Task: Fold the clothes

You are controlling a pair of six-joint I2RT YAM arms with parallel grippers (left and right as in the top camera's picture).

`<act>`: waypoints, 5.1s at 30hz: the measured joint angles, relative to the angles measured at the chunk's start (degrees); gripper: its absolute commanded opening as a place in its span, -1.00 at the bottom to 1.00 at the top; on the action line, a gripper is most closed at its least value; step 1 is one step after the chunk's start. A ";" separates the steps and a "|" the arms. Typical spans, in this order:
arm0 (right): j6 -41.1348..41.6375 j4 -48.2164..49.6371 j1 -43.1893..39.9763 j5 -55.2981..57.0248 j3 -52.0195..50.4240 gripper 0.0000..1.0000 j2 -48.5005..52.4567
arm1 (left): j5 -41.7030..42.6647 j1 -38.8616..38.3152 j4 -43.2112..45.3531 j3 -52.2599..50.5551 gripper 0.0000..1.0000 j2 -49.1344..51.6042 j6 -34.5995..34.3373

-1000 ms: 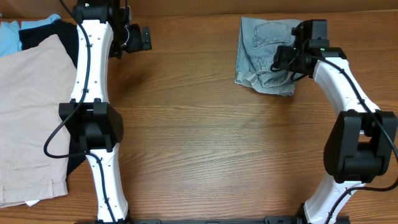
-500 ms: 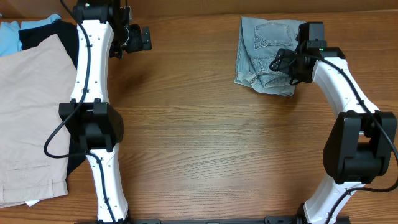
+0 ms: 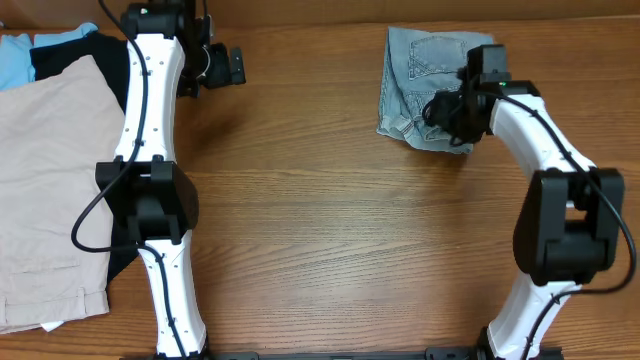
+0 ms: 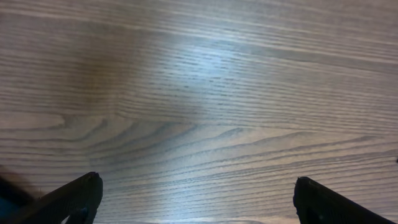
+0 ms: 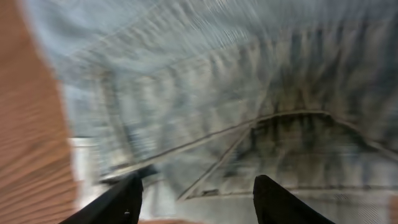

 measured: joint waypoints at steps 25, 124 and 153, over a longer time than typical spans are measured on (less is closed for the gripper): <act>1.18 11.17 -12.37 1.36 -0.39 0.37 4.35 | 0.00 0.00 1.70 -0.85 0.99 0.04 -0.02; 0.94 40.79 -1.11 1.05 3.10 0.54 12.39 | -0.02 -0.39 4.52 -0.85 0.99 0.04 -0.02; -6.21 46.73 -0.13 7.80 3.10 0.51 14.73 | -0.02 -0.39 4.66 -0.85 1.00 0.04 -0.02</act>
